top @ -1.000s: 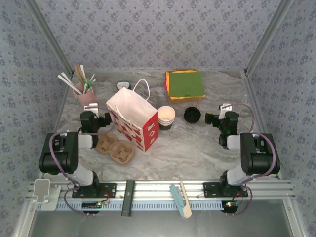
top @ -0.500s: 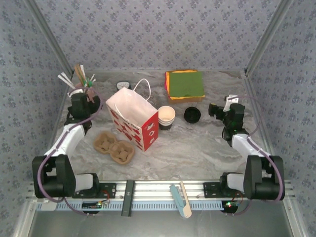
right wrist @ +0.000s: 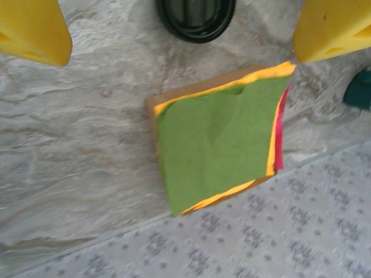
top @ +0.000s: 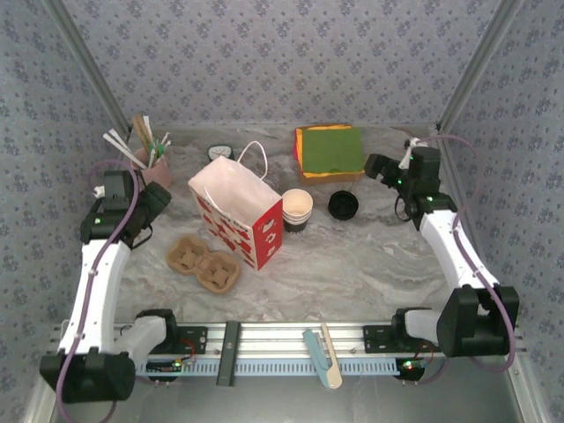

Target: Pack the takeout coffee

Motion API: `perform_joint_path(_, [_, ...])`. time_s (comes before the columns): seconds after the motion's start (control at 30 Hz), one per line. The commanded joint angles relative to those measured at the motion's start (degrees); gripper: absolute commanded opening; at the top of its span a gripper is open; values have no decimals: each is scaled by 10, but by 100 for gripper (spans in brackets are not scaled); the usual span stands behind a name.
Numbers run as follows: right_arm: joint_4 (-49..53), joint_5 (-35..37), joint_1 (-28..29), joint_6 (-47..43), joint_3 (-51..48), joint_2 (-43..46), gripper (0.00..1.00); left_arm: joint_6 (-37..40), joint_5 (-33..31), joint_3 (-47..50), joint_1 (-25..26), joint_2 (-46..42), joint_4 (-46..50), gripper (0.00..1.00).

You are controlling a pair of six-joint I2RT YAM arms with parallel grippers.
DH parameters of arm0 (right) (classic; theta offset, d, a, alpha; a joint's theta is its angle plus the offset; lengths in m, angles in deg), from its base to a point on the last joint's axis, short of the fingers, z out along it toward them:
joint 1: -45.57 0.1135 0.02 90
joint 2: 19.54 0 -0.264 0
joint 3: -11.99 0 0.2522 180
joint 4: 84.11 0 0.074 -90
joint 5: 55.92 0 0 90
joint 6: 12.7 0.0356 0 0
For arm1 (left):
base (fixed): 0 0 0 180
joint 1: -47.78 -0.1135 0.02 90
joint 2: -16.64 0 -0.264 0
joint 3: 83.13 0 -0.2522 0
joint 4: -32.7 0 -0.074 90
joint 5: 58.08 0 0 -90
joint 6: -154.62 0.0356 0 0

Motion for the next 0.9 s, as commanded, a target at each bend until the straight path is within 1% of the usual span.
perform_joint_path(0.0, [89, 36, 38, 5, 30, -11, 100, -77, -15, -44, 65, -18, 103, 84])
perform_joint_path(0.03, [87, 36, 44, 7, 30, -11, 100, -88, -26, -53, 88, -20, 112, 81])
perform_joint_path(0.13, [89, 30, 61, 11, 36, -13, 100, -130, -57, -79, 161, -18, 136, 81])
perform_joint_path(0.23, [112, 5, 70, 13, 58, -19, 100, -165, -84, -98, 225, -7, 145, 80])
perform_joint_path(0.33, [130, -15, 75, 14, 77, -20, 100, -187, -116, -134, 276, 7, 164, 80])
perform_joint_path(0.43, [131, -20, 82, 10, 78, -10, 100, -208, -133, -158, 319, 19, 166, 80])
perform_joint_path(0.53, [131, -15, 87, 6, 77, 2, 100, -226, -146, -182, 357, 40, 167, 80])
perform_joint_path(0.67, [130, -10, 92, 4, 75, 14, 100, -240, -155, -209, 394, 71, 169, 79])
perform_joint_path(0.77, [129, -4, 96, 3, 70, 21, 100, -245, -156, -220, 411, 95, 174, 78])
perform_joint_path(0.87, [125, 3, 97, 3, 61, 29, 100, -254, -154, -216, 413, 110, 180, 76])
